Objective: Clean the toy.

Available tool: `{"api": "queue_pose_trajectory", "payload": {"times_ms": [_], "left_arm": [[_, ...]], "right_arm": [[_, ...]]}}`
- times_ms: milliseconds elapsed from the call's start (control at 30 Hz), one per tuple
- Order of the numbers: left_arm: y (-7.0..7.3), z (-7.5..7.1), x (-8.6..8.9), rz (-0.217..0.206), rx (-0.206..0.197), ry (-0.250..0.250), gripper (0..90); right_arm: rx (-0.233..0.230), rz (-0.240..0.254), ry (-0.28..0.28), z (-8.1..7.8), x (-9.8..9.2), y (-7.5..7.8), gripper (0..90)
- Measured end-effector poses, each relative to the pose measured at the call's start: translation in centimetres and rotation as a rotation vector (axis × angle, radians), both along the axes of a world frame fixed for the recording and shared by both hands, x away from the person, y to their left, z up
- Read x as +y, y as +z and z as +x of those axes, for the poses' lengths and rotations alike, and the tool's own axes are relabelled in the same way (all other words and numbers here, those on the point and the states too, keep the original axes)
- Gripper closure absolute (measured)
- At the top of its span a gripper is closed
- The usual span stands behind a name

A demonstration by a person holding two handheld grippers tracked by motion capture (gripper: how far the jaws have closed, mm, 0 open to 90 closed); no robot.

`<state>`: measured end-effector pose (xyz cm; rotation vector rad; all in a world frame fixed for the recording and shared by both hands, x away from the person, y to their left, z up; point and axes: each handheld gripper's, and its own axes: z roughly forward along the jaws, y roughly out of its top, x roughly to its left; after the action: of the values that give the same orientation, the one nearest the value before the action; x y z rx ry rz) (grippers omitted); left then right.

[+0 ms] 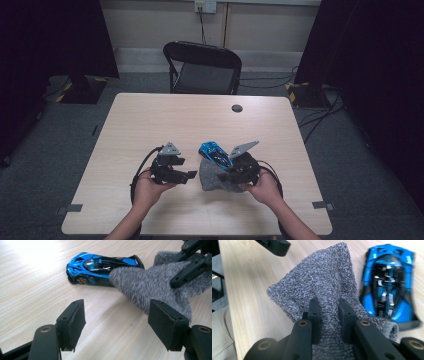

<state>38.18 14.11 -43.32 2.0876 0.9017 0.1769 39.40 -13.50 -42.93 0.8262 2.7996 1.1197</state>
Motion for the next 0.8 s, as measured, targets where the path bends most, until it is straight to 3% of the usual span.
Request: {"api": "queue_pose_trajectory", "payload": {"times_ms": [433,633,800], "left_arm": [[-0.2,0.5,-0.9,0.026,0.003,-0.015,29.9],[-0.6,1.1,-2.1,0.017,0.016,-0.021,30.2],[-0.7,1.9,-3.7,0.027,0.001,-0.036,30.3]], "right_arm": [[-0.028,0.021,-0.089,1.4,-2.9,2.0,75.8],[-0.033,0.043,-0.146,2.2,-4.9,2.0,75.7],[-0.037,0.045,-0.199,2.8,-6.7,1.9,75.7]]}}
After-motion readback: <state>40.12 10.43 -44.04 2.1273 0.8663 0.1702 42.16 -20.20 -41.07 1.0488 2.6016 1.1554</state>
